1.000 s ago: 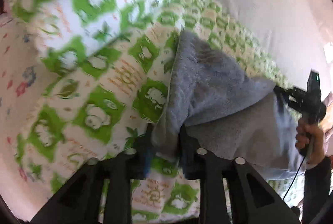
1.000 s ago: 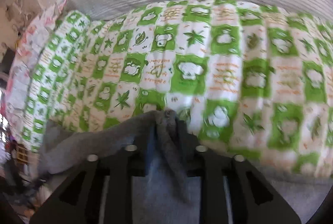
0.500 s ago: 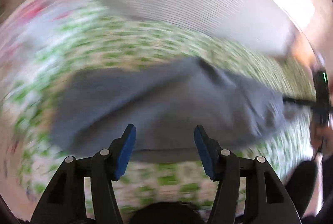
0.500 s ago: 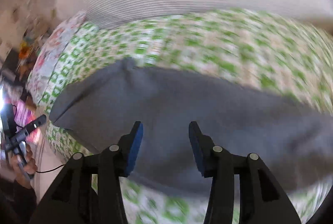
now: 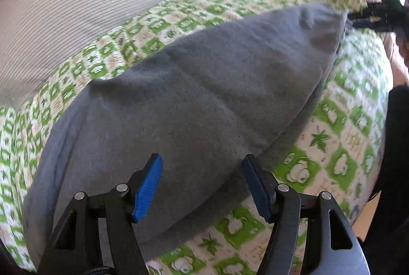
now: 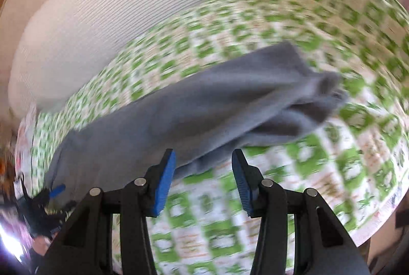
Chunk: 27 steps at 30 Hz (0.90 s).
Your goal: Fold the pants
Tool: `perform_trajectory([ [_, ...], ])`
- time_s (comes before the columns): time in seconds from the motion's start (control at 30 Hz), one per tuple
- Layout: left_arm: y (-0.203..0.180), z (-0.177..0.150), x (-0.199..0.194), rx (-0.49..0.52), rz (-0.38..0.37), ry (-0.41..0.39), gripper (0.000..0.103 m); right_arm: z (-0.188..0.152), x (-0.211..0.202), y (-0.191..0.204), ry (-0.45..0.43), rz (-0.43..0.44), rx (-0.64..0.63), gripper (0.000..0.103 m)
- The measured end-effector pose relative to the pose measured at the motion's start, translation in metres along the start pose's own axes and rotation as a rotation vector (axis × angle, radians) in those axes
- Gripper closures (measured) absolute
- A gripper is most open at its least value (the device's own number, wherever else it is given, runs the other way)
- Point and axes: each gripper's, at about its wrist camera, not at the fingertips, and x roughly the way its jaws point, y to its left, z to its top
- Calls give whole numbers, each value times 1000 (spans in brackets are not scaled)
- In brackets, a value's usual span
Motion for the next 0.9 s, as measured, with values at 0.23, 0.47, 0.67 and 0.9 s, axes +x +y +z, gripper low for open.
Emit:
perform_trajectory([
  [0.23,-5,4,21,35,-21,69,59,17,26,-29,-41,-35,120,58],
  [0.47,-5,19,-3,26,-103,36,99,30,15,-28,-138,-22,89,99],
  [0.67,-24,13,-14,74,-216,41,101,30,-6,-38,-177,7,107,99],
  [0.9,-37,10,11,82,-221,127,95,11,28,-64,-11,27,210,89],
])
